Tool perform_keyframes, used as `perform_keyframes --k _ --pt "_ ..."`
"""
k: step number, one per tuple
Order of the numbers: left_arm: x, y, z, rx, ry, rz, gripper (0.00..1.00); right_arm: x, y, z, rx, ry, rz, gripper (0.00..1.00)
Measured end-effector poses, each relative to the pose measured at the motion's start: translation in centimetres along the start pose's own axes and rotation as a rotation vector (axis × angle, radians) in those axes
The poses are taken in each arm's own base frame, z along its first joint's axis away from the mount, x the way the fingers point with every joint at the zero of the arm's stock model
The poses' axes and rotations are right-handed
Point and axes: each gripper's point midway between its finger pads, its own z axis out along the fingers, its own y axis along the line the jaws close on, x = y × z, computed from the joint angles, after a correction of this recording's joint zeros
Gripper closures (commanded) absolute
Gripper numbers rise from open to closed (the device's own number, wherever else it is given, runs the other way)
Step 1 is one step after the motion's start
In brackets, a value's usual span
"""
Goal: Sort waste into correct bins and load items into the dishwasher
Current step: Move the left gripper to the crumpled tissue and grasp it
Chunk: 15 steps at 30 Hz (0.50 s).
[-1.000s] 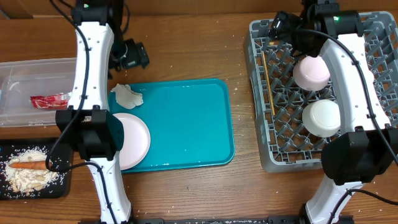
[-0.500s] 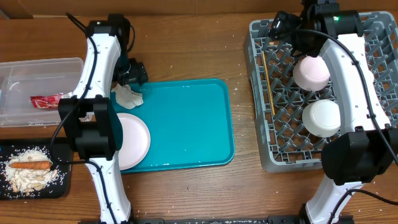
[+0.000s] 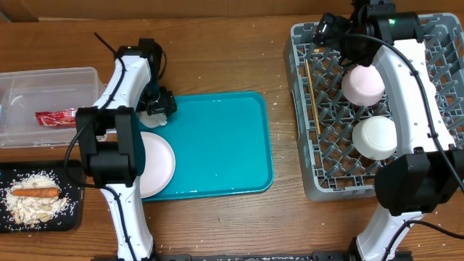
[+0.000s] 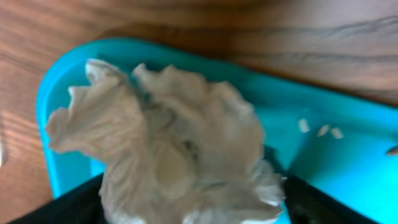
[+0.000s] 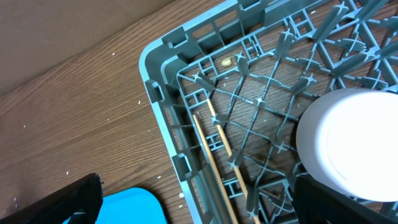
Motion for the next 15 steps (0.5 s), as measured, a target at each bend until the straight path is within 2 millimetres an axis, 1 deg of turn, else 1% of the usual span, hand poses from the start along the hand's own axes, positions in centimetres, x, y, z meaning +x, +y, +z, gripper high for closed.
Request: perform_keyframes --k 1,3,4,5,6,8,11,13,15 --pt "-0.1 -0.3 0.0 0.003 -0.009 0.007 0.33 0.0 0.0 0.0 -0.001 0.000 0.000 0.00" --pt "-0.3 -0.6 -0.1 0.006 -0.020 0.016 0.52 0.0 0.0 0.0 -0.001 0.000 0.001 0.00" --pt "-0.3 -0.7 -0.1 0.006 -0.021 0.023 0.67 0.0 0.0 0.0 0.000 0.000 0.000 0.00" --pt "-0.3 -0.9 -0.1 0.007 -0.023 0.026 0.91 0.0 0.0 0.0 -0.001 0.000 0.000 0.00" --pt "-0.2 -1.0 -0.1 0.006 -0.023 0.032 0.96 0.0 0.0 0.0 0.000 0.000 0.000 0.00" --pt "0.0 -1.1 -0.2 0.002 -0.017 0.047 0.96 0.0 0.0 0.0 0.000 0.000 0.000 0.00" --pt "0.9 -1.2 -0.4 -0.010 0.014 0.065 0.95 0.0 0.0 0.0 -0.001 0.000 0.000 0.00" --pt "1.2 -1.0 -1.2 -0.016 0.029 0.070 0.95 0.0 0.0 0.0 0.000 0.000 0.000 0.00" --pt "0.7 -1.0 -2.6 -0.011 0.016 0.067 0.94 0.0 0.0 0.0 -0.001 0.000 0.001 0.00"
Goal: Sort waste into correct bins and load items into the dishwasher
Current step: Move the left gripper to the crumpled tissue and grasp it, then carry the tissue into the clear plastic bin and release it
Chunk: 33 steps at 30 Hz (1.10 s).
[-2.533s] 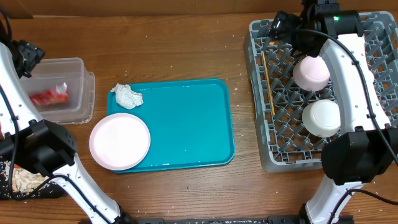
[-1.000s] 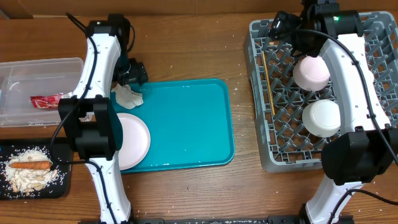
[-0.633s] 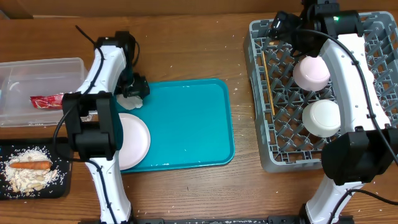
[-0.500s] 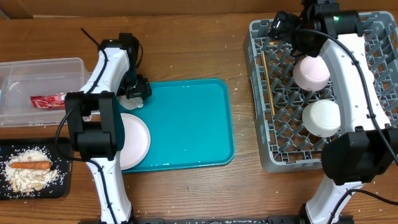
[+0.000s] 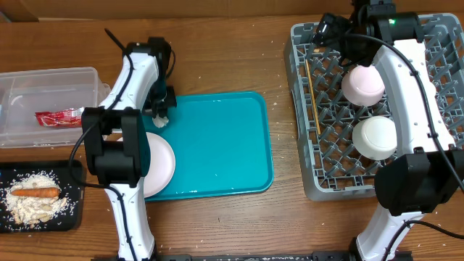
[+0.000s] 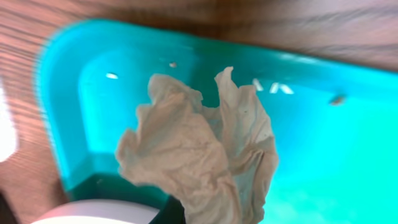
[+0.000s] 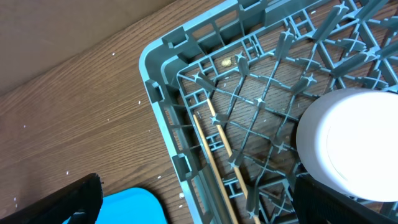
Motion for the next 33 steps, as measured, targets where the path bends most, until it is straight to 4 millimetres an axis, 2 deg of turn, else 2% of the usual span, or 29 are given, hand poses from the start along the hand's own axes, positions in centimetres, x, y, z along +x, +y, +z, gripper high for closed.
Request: perform_keyframes --k 3,6,8,11,13,14,16,17,18,19,20,22,24,26,30,33 --pt "-1.7 0.2 -3.3 0.025 -0.073 -0.017 0.93 0.0 0.0 0.0 0.000 0.000 0.000 0.00" --pt "-3.7 1.3 -7.9 0.066 -0.197 -0.060 0.89 0.0 0.0 0.0 0.000 0.000 0.000 0.00" --pt "-5.0 2.9 -11.6 0.098 -0.301 -0.108 0.88 0.0 0.0 0.0 0.000 0.000 0.000 0.00" --pt "-6.0 7.4 -16.2 0.117 -0.430 -0.234 0.89 0.0 0.0 0.0 0.000 0.000 -0.001 0.00" --pt "-6.0 11.0 -17.9 0.116 -0.476 -0.331 0.90 0.0 0.0 0.0 0.000 0.000 0.000 0.00" --pt "-5.9 13.4 -18.2 0.110 -0.487 -0.396 0.90 0.0 0.0 0.0 0.001 0.000 0.000 0.00" --pt "-5.4 16.9 -17.8 0.092 -0.475 -0.487 0.84 0.0 0.0 0.0 0.000 0.000 0.000 0.00" --pt "-5.1 18.5 -17.3 0.081 -0.460 -0.528 0.65 0.0 0.0 0.0 0.000 0.000 0.000 0.00" --pt "-4.9 20.1 -16.5 0.068 -0.441 -0.568 0.53 0.0 0.0 0.0 0.000 0.001 -0.001 0.00" --pt "-4.7 21.2 -15.8 0.063 -0.424 -0.602 0.50 0.0 0.0 0.0 0.000 0.000 0.000 0.00" --pt "-4.5 22.2 -15.1 0.057 -0.406 -0.633 0.40 0.0 0.0 0.0 0.001 0.000 -0.001 0.00" --pt "-4.1 23.9 -13.5 0.044 -0.367 -0.674 0.12 0.0 0.0 0.0 0.000 0.000 -0.001 0.00" --pt "-3.8 25.1 -11.9 0.037 -0.327 -0.710 0.12 0.0 0.0 0.0 0.000 0.000 -0.001 0.00" --pt "-3.6 25.7 -10.4 0.043 -0.283 -0.726 0.16 0.0 0.0 0.0 0.001 0.000 -0.001 0.00" --pt "-2.6 25.4 -7.8 0.088 -0.174 -0.719 0.16 0.0 0.0 0.0 0.000 0.001 -0.001 0.00" --pt "-2.6 24.8 -7.4 0.126 -0.156 -0.709 0.15 0.0 0.0 0.0 0.001 0.001 -0.001 0.00"
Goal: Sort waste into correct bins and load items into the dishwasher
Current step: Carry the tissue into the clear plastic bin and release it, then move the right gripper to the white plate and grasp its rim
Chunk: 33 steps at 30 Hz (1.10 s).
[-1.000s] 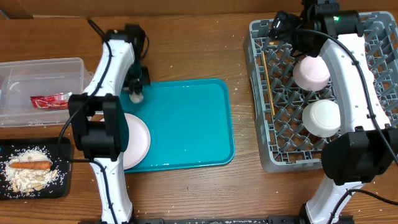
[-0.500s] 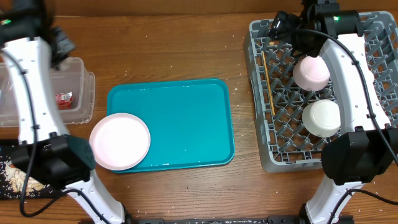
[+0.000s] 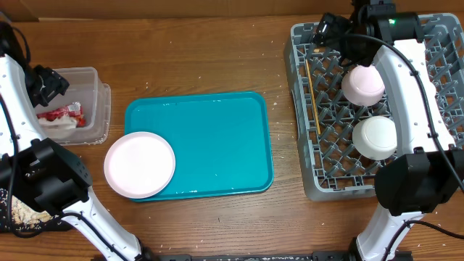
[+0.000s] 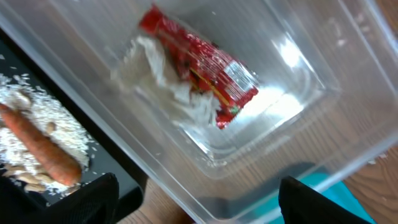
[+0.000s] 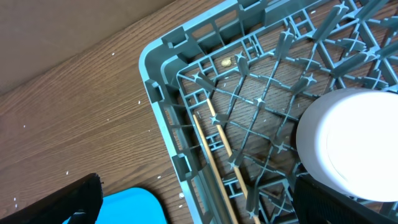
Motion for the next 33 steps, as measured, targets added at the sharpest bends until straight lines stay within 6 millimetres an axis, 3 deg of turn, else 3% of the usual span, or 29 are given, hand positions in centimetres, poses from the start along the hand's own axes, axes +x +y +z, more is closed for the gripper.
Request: perform_keyframes --k 5,9,13,15,20,25,31,33 --pt "0.7 -1.6 -1.4 0.044 -0.015 0.030 0.02 0.0 0.0 0.0 0.000 0.000 0.000 0.00" --pt "0.1 -1.9 -5.8 0.079 -0.141 0.024 0.00 0.0 0.0 0.0 0.000 -0.001 0.000 0.00" --pt "-0.5 0.7 -10.4 0.070 -0.265 -0.115 0.00 0.0 0.0 0.0 -0.001 0.000 0.000 0.00" --pt "-0.4 1.9 -11.2 0.068 -0.270 -0.172 0.00 0.0 0.0 0.0 0.000 -0.001 0.000 0.00" --pt "-0.6 3.0 -10.5 0.051 -0.246 -0.239 0.00 0.0 0.3 0.0 -0.018 0.000 0.011 0.00" --pt "-0.5 2.7 -10.4 0.056 -0.241 -0.248 0.00 2.0 3.0 -0.4 -0.178 0.114 0.038 0.00" --pt "-0.5 2.7 -10.4 0.057 -0.240 -0.254 0.00 5.6 9.4 -2.1 -0.449 0.240 -0.106 0.00" --pt "-0.5 2.7 -10.4 0.057 -0.240 -0.254 0.00 8.3 12.4 -2.5 -0.484 0.271 -0.206 0.00"
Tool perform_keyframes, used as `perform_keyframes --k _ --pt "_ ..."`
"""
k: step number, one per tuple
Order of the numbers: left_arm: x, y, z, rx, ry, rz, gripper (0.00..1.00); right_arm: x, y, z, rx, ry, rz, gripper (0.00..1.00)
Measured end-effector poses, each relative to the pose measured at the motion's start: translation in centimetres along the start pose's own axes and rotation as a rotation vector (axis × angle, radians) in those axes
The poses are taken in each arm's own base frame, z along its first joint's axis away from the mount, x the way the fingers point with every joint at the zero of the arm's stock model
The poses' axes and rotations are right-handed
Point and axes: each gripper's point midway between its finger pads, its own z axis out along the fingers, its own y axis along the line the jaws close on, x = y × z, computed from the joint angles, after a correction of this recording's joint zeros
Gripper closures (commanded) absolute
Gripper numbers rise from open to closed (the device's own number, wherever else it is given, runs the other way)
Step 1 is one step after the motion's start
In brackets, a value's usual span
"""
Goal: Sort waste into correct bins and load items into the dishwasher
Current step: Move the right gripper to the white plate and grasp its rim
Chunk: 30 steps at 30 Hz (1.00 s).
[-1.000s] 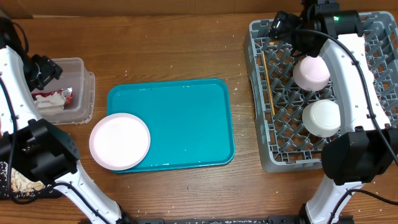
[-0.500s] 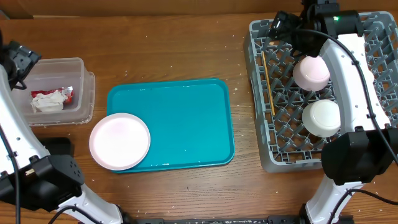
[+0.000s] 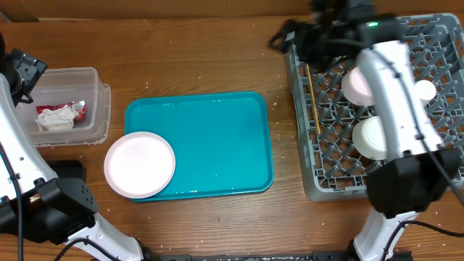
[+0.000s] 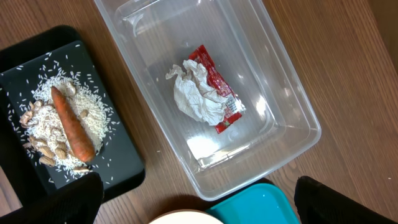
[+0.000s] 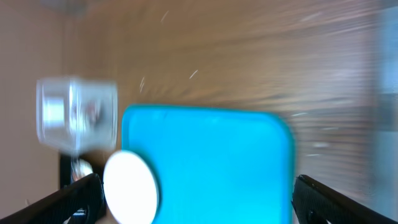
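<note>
A crumpled tissue lies in the clear bin against a red wrapper. My left gripper hangs open high above the bin, nothing between its fingers; in the overhead view it is at the far left. A white plate sits on the left end of the teal tray. My right gripper, open and empty, is at the rack's far left corner; its blurred view looks down at the plate and tray.
The grey dish rack at the right holds two white bowls and chopsticks. A black tray with rice and a carrot lies beside the clear bin.
My left gripper has risen over the clear bin, so the whole bin and black tray now show. My right gripper has swung left off the rack corner and faces the tray.
My left gripper was shut on the crumpled tissue at the tray's far left corner, then held it up over the tray. Later the tissue lay in the clear bin beside the red wrapper with the gripper open above it. The right arm stayed still until now.
</note>
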Motion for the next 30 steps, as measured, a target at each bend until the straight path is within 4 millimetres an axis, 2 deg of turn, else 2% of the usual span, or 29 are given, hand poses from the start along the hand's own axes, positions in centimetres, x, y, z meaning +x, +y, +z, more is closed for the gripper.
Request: perform_keyframes --k 3,6,9,13,17,23,27,30 --pt "0.0 0.0 0.0 0.000 0.000 0.000 0.00 3.9 5.2 3.6 -0.033 0.090 -0.138 0.00" --pt "0.0 0.0 0.0 0.000 0.000 0.000 0.00 8.2 9.3 7.6 -0.056 0.173 -0.258 0.00" --pt "0.0 0.0 0.0 0.000 0.000 0.000 0.00 12.4 11.6 11.9 -0.025 0.237 -0.346 0.00" --pt "0.0 0.0 0.0 0.000 0.000 0.000 0.00 17.0 12.5 16.1 0.051 0.293 -0.426 0.00" --pt "0.0 0.0 0.0 0.000 0.000 0.000 0.00 20.1 13.4 18.1 0.073 0.324 -0.477 0.00" --pt "0.0 0.0 0.0 0.000 0.000 0.000 0.00 23.5 13.7 20.8 0.092 0.361 -0.494 0.00" --pt "0.0 0.0 0.0 0.000 0.000 0.000 0.00 25.0 12.4 23.1 0.122 0.399 -0.484 0.04" --pt "0.0 0.0 0.0 0.000 0.000 0.000 0.00 25.5 11.3 24.1 0.146 0.417 -0.466 0.06"
